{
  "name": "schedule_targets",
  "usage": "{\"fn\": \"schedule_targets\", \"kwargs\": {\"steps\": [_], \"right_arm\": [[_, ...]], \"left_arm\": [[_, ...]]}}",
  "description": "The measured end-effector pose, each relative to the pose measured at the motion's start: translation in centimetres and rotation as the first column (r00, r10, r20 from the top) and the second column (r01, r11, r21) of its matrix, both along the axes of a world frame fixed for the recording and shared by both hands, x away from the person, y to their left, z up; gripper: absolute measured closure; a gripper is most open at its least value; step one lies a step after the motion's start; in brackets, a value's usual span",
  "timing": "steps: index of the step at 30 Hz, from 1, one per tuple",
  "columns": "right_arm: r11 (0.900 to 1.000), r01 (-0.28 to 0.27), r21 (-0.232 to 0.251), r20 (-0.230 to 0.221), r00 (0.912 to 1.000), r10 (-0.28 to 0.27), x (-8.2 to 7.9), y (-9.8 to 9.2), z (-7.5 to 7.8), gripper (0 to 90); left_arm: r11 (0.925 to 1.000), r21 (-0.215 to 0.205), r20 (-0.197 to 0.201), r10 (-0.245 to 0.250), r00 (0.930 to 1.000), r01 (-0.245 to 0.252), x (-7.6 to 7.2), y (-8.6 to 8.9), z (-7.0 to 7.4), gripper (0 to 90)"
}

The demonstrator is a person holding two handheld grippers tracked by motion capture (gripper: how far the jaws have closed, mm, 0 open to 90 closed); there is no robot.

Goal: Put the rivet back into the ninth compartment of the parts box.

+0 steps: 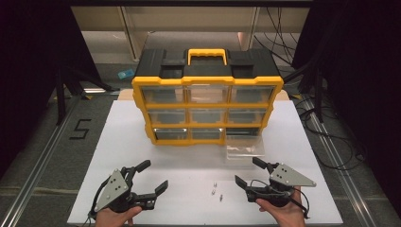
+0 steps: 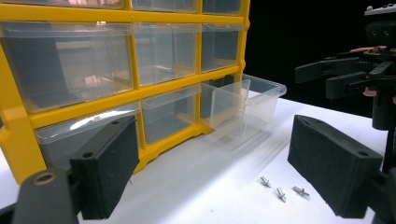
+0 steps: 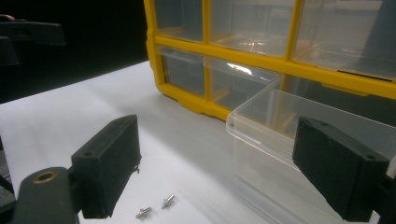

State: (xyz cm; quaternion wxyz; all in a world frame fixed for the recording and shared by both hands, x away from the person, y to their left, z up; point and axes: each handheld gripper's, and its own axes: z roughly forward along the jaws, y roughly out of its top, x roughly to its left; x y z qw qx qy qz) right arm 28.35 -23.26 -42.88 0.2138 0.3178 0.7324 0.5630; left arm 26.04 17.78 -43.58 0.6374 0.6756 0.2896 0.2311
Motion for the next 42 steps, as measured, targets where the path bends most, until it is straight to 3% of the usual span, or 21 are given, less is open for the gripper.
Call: {"fn": "schedule_targets", "kwargs": {"steps": [10, 12, 17, 18, 21, 22, 23, 24, 26, 27, 28, 32, 33, 35, 36, 37, 38, 39, 40, 41, 42], "right_arm": [[1.0, -0.01, -0.024, -0.025, 0.9996, 0.009, 0.0, 0.5, 0.0, 15.5], [0.996, -0.022, -0.088, -0.028, 0.9994, 0.02, 0.0, 0.9, 0.5, 15.7], [0.983, -0.062, -0.173, -0.089, 0.9949, 0.048, 0.2, 1.8, 1.0, 16.8], [0.967, -0.105, -0.233, -0.127, 0.9889, 0.077, 0.4, 2.4, 1.2, 20.8], [0.932, -0.153, -0.328, -0.196, 0.9764, 0.091, 0.7, 3.3, 1.4, 24.2], [0.923, -0.157, -0.352, -0.214, 0.9732, 0.084, 0.8, 3.6, 1.4, 26.0], [0.923, -0.157, -0.352, -0.214, 0.9732, 0.084, 0.8, 3.6, 1.4, 26.0], [0.912, -0.172, -0.373, -0.234, 0.9685, 0.087, 1.0, 4.0, 1.3, 26.3], [0.861, -0.206, -0.466, -0.298, 0.9523, 0.066, 1.4, 5.5, 0.6, 28.7], [0.847, -0.216, -0.486, -0.309, 0.9487, 0.065, 1.5, 5.9, 0.4, 29.8], [0.847, -0.216, -0.486, -0.309, 0.9487, 0.065, 1.5, 5.9, 0.4, 29.8], [0.783, -0.314, -0.537, -0.421, 0.904, 0.073, 2.1, 7.6, -0.4, 36.7], [0.783, -0.314, -0.537, -0.421, 0.904, 0.073, 2.1, 7.6, -0.4, 36.7], [0.763, -0.348, -0.545, -0.456, 0.8866, 0.078, 2.4, 8.5, -0.8, 36.7], [0.754, -0.356, -0.552, -0.464, 0.8824, 0.076, 2.5, 8.8, -1.0, 37.2], [0.754, -0.356, -0.552, -0.464, 0.8824, 0.076, 2.5, 8.8, -1.0, 37.2], [0.729, -0.375, -0.572, -0.481, 0.8736, 0.072, 2.7, 9.3, -1.5, 39.3], [0.729, -0.375, -0.572, -0.481, 0.8736, 0.072, 2.7, 9.3, -1.5, 39.3], [0.713, -0.4, -0.576, -0.512, 0.8562, 0.067, 2.9, 9.6, -1.8, 42.6], [0.713, -0.4, -0.576, -0.512, 0.8562, 0.067, 2.9, 9.6, -1.8, 42.6], [0.692, -0.421, -0.586, -0.529, 0.8461, 0.067, 3.3, 9.8, -2.0, 46.0]], "left_arm": [[1.0, 0.006, 0.003, 0.0, 1.0, 0.0, 0.2, 0.1, -0.1, 16.0], [1.0, 0.005, 0.0, 0.003, 1.0, -0.003, 0.2, 0.1, -0.1, 15.9], [0.9999, 0.009, 0.002, 0.004, 1.0, -0.004, 0.3, 0.0, -0.2, 15.9], [0.9999, 0.009, 0.001, 0.004, 1.0, -0.004, 0.3, 0.0, -0.2, 15.9], [0.9999, 0.01, 0.002, 0.002, 1.0, -0.002, 0.3, 0.0, -0.2, 15.9], [0.9999, 0.012, 0.002, 0.002, 1.0, -0.002, 0.3, 0.0, -0.2, 16.0], [0.9999, 0.012, 0.002, 0.002, 1.0, -0.002, 0.3, 0.0, -0.2, 16.0], [0.9999, 0.011, 0.001, 0.002, 1.0, -0.002, 0.4, 0.0, -0.2, 16.0], [0.9999, 0.013, 0.004, 0.001, 1.0, -0.001, 0.4, 0.0, -0.2, 16.0], [0.9999, 0.013, 0.004, 0.001, 1.0, -0.001, 0.4, 0.0, -0.2, 16.0], [0.9999, 0.012, 0.004, 0.0, 1.0, -0.001, 0.4, 0.0, -0.2, 16.0], [0.9999, 0.014, 0.003, 0.0, 1.0, 0.0, 0.4, 0.0, -0.2, 16.0], [0.9999, 0.014, 0.003, 0.0, 1.0, 0.0, 0.4, 0.0, -0.2, 15.9], [0.9999, 0.015, 0.004, 0.0, 1.0, 0.0, 0.4, -0.1, -0.2, 15.9], [0.9999, 0.014, 0.002, -0.001, 1.0, 0.001, 0.4, -0.1, -0.2, 16.0], [0.9999, 0.014, 0.002, -0.001, 1.0, 0.001, 0.4, -0.1, -0.2, 16.0], [0.9999, 0.013, 0.003, -0.002, 1.0, 0.002, 0.4, -0.1, -0.2, 16.0], [0.9999, 0.013, 0.003, -0.002, 1.0, 0.002, 0.4, -0.1, -0.2, 16.0], [0.9999, 0.012, 0.003, -0.001, 1.0, 0.001, 0.4, -0.1, -0.2, 16.0], [0.9999, 0.013, 0.003, -0.001, 1.0, 0.001, 0.4, 0.0, -0.2, 16.0], [0.9999, 0.013, 0.003, -0.001, 1.0, 0.001, 0.4, -0.1, -0.2, 16.0]]}}
